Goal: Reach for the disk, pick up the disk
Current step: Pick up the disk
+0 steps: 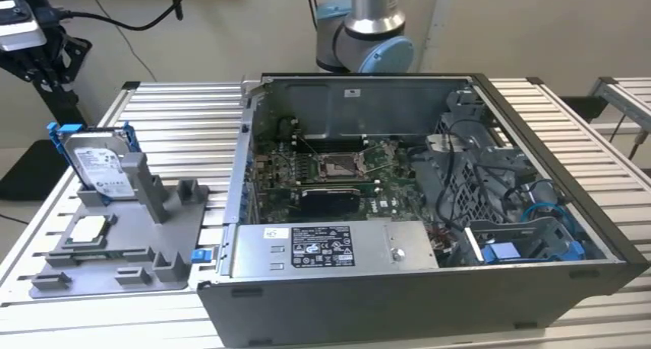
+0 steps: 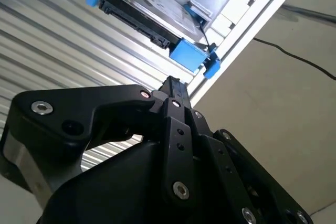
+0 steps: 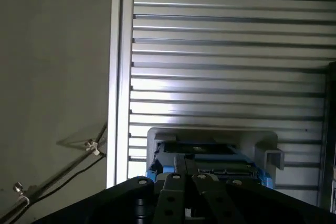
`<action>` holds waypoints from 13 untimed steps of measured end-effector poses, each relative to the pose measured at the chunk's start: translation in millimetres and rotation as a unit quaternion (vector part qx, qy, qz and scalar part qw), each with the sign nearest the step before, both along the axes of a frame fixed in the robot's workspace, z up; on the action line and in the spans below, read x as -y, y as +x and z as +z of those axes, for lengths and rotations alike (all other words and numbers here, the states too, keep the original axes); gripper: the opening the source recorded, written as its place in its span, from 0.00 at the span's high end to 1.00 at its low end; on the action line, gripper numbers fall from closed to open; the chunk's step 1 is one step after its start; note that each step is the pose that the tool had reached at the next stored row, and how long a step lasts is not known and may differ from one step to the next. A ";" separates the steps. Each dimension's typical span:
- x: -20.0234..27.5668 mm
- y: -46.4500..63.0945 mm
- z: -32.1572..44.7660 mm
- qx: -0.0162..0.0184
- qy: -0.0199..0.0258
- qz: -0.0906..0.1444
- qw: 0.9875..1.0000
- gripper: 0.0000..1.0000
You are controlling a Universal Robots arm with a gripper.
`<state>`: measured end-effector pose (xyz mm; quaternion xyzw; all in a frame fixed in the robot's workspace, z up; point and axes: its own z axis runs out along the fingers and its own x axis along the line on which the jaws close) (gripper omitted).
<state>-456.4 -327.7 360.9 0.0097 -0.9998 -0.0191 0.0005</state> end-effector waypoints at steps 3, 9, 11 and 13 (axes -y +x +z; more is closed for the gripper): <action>9.6 -2.8 -0.1 0.000 0.000 0.000 1.000 1.00; 30.1 -4.8 -0.4 0.000 0.000 0.000 1.000 1.00; 32.9 -3.4 -0.5 0.000 0.000 0.000 1.000 1.00; 33.6 -3.1 -0.4 0.000 0.000 0.000 1.000 1.00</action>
